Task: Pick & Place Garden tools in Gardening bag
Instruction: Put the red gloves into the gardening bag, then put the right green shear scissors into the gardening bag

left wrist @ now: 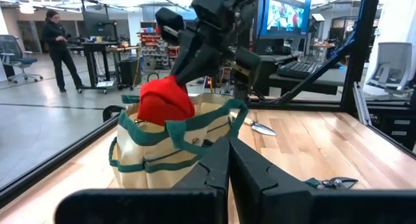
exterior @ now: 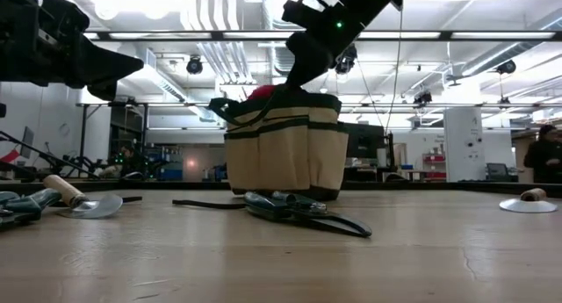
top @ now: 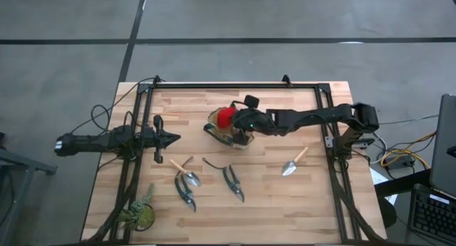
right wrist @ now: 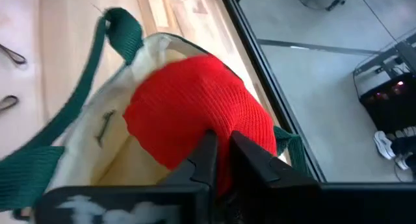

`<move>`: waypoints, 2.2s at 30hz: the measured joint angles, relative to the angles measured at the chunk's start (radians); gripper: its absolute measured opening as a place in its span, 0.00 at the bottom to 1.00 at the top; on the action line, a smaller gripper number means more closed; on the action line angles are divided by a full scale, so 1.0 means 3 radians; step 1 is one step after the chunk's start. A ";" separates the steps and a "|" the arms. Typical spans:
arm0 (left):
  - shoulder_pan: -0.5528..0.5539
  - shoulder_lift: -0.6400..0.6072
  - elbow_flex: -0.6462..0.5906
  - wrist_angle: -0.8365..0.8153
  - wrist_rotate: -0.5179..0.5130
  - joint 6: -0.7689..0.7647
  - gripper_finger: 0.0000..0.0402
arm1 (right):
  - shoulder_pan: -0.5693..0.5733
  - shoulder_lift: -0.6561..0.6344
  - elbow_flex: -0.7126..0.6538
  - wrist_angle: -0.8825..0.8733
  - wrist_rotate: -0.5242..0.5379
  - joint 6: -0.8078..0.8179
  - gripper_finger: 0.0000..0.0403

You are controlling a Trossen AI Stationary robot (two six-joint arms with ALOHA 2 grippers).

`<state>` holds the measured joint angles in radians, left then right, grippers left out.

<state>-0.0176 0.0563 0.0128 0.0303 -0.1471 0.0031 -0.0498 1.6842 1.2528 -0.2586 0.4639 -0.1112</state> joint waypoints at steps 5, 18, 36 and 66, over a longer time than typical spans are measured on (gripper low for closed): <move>0.0001 0.0000 0.0000 0.0000 0.0001 0.0001 0.04 | 0.0056 -0.0072 -0.0013 -0.0021 -0.0018 0.0010 0.26; 0.0001 0.0001 0.0000 0.0000 0.0001 0.0000 0.04 | 0.0531 -0.0613 -0.0066 -0.0432 -0.0644 0.0095 0.56; 0.0001 0.0001 -0.0001 0.0001 0.0000 -0.0001 0.04 | 0.1229 -0.1773 -0.1140 -0.0950 -0.0854 0.1584 0.56; 0.0001 0.0001 -0.0001 0.0001 0.0000 0.0000 0.04 | 0.1264 -0.0818 -0.1791 0.0829 -0.0955 0.1988 0.56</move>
<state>-0.0174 0.0566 0.0124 0.0307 -0.1471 0.0030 0.3294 1.4387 0.7156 -0.0099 0.1774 0.4853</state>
